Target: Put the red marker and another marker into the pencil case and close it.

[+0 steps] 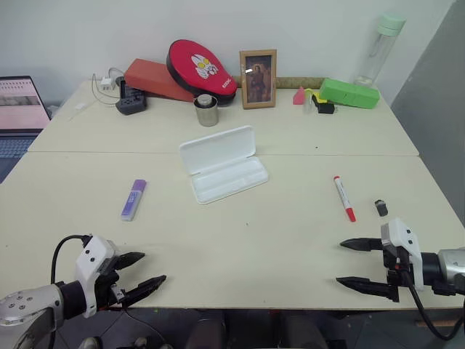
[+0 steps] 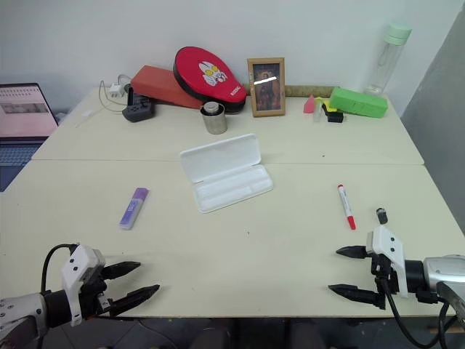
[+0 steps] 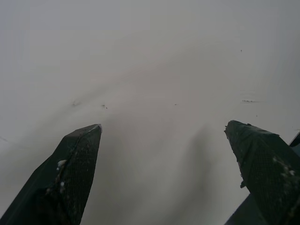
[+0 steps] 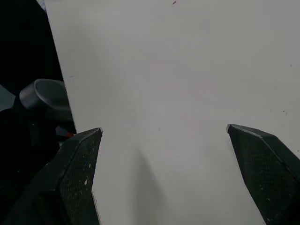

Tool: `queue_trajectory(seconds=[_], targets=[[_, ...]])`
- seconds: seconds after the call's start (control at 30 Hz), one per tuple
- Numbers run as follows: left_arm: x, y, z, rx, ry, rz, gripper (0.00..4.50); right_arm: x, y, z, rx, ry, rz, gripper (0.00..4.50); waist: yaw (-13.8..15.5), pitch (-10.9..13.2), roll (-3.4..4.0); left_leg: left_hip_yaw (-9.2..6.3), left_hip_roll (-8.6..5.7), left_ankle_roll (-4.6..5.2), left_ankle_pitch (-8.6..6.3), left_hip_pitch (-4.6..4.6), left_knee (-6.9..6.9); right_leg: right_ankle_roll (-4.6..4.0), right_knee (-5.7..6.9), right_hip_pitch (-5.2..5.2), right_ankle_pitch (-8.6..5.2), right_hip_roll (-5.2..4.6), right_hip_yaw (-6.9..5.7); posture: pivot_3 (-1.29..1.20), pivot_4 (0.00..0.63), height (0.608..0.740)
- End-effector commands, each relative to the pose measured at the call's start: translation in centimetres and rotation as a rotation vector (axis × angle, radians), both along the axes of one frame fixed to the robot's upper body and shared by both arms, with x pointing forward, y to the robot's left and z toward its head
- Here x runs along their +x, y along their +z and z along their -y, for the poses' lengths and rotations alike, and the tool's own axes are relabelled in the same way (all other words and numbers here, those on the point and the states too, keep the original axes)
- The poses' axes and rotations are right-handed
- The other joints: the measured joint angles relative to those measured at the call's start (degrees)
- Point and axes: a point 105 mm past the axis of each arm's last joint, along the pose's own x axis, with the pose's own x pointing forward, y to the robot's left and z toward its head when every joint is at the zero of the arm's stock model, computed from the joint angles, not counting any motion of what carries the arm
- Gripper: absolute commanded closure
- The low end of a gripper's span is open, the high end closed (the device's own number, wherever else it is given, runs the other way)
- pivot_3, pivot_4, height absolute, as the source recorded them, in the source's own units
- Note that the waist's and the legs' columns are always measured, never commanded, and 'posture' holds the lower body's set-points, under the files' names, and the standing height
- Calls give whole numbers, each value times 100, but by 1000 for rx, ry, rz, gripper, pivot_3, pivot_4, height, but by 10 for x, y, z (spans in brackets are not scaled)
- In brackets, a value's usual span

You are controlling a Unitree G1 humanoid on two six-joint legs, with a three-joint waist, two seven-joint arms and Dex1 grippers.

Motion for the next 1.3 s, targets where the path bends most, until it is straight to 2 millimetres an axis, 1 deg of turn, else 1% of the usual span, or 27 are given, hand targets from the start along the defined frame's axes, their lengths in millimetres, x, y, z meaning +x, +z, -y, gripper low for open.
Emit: queue_trajectory(seconds=[0.03,0.13,0.17,0.23,0.3,0.33,0.37,0.4,0.43,0.5,0.57,0.63,0.7,0.73,0.8,0.87,0.93,0.97,1.07,1.17,1.23,1.3], targets=[[3,5,1,19,-21,20,0,0,10,-8,39,31,32,27,-1,0,0,0,0,0,0,0,0,0,0,0,0,0,0,0,150,740],[11,11,3,2,-17,42,0,3,11,-7,42,25,46,27,2,0,-1,-1,0,0,-1,-1,0,0,-1,0,0,0,0,0,150,740],[17,16,8,-10,-28,60,0,7,18,-12,69,32,77,27,4,0,-1,-1,0,0,-1,-1,0,1,-2,0,0,0,-1,0,150,740],[34,29,25,-39,-61,117,0,18,41,-31,165,52,162,27,2,1,-1,-1,0,0,-1,-1,1,4,-1,1,2,0,-2,0,150,740],[48,38,39,-56,-82,159,0,28,56,-43,210,60,225,27,-9,4,2,-3,0,-1,0,0,4,13,5,0,9,2,-1,0,150,740],[52,40,43,-60,-88,169,0,31,60,-46,216,57,246,27,-12,3,1,-2,0,-1,0,1,4,16,4,0,11,3,1,0,150,740],[57,41,45,-51,-86,177,0,33,61,-49,215,60,250,27,-13,2,0,-1,-1,-1,0,2,3,16,2,1,11,3,3,0,150,740],[62,41,54,-43,-114,177,0,34,63,-53,207,66,260,27,-11,2,-1,0,-2,-1,-1,1,2,16,-3,0,11,5,4,0,150,740],[71,43,65,-38,-136,190,0,35,63,-58,199,76,275,27,-9,2,-2,-1,-6,-1,-2,-1,2,-8,-5,0,25,6,4,0,150,740],[86,47,79,-40,-157,217,0,41,65,-66,201,72,305,27,7,5,-6,-2,-15,2,-4,-7,2,-6,-3,-2,25,8,0,0,150,740],[96,50,84,-44,-153,232,0,46,67,-69,213,55,320,27,5,5,-7,-8,-18,1,-4,-19,5,-4,-2,-7,26,12,-8,0,150,740],[113,50,95,-29,-171,253,0,53,69,-73,215,38,349,27,2,6,-7,-4,-21,1,-4,-23,7,0,-4,-10,28,11,-2,0,150,740],[131,54,114,-52,-199,278,0,56,71,-78,221,33,368,27,0,5,-7,-4,-22,1,-3,-23,9,2,-1,-12,29,11,-4,0,150,740],[136,55,120,-58,-205,282,0,57,72,-79,222,31,371,27,2,6,-7,-4,-23,1,-3,-22,10,3,2,-11,30,11,-4,0,150,740],[142,50,129,-46,-231,269,0,59,73,-81,228,27,380,27,-8,7,-9,-6,-24,1,-3,-24,15,8,1,-11,32,12,-6,0,150,740],[146,44,134,-35,-243,260,0,60,74,-82,227,23,387,27,-36,7,-9,1,-26,1,-3,-24,15,9,1,-13,33,11,1,0,150,740],[150,38,146,-34,-284,260,0,61,76,-82,229,18,396,27,-59,7,-9,8,-24,1,-2,-24,13,8,4,-22,33,12,6,0,150,740],[155,34,151,-33,-278,256,0,62,77,-82,230,14,399,27,-58,7,-9,9,-24,1,-2,-24,13,8,7,-26,33,12,6,0,150,740],[164,21,155,43,-283,251,0,62,78,-82,230,11,406,27,-41,7,-9,1,-24,1,-2,-37,20,7,19,-33,34,12,4,0,150,740],[173,24,159,15,-255,259,0,62,80,-82,233,5,414,27,-50,7,-9,6,-25,1,-2,-35,23,8,26,-36,34,12,6,0,150,740],[174,25,162,15,-265,261,0,62,81,-82,235,3,417,27,-44,7,-10,2,-25,1,-1,-37,23,8,26,-36,34,12,6,0,150,740],[176,22,164,28,-262,251,0,61,83,-83,237,0,422,27,-46,7,-9,2,-25,1,-2,-39,24,8,25,-36,34,12,6,0,150,740]])
